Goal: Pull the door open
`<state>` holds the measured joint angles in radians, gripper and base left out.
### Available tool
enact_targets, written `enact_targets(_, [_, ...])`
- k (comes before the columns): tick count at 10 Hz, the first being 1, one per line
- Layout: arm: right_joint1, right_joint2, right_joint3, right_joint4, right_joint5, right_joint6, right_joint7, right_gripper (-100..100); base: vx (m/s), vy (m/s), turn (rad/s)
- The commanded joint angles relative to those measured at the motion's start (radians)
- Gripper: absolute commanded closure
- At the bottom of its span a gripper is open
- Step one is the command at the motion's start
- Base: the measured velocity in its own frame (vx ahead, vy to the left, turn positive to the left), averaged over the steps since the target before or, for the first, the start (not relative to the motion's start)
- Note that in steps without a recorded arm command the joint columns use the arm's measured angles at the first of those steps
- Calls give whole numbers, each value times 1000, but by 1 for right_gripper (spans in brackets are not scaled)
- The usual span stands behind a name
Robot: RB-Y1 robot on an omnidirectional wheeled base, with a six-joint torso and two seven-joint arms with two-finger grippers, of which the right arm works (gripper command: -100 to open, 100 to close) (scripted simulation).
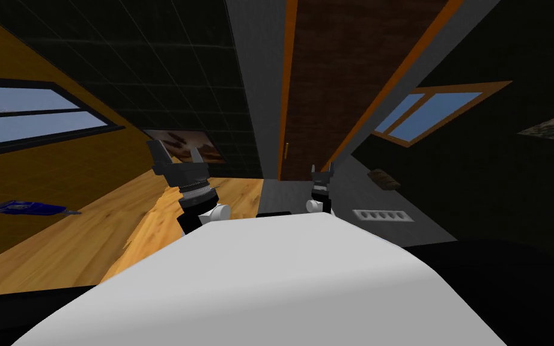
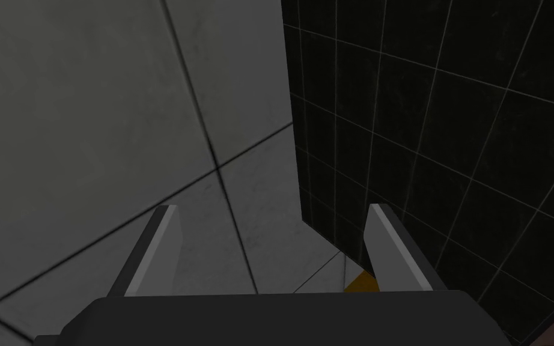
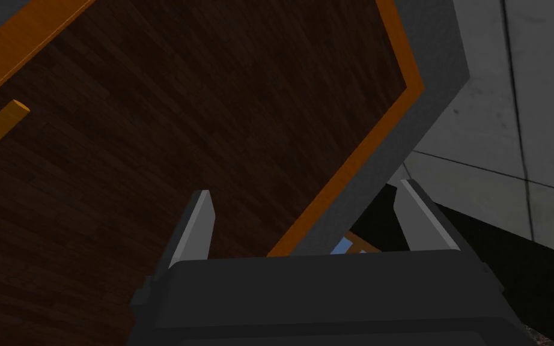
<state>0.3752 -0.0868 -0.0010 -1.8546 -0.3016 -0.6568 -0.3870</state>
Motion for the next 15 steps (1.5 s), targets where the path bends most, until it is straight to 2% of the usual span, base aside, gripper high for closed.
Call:
enact_targets(1, [-6, -7, 2, 40, -31, -13, -36, -100, 94, -23, 176])
enact_targets(15, [-111, -39, 29, 419, -290, -111, -314, -100, 100, -22, 166])
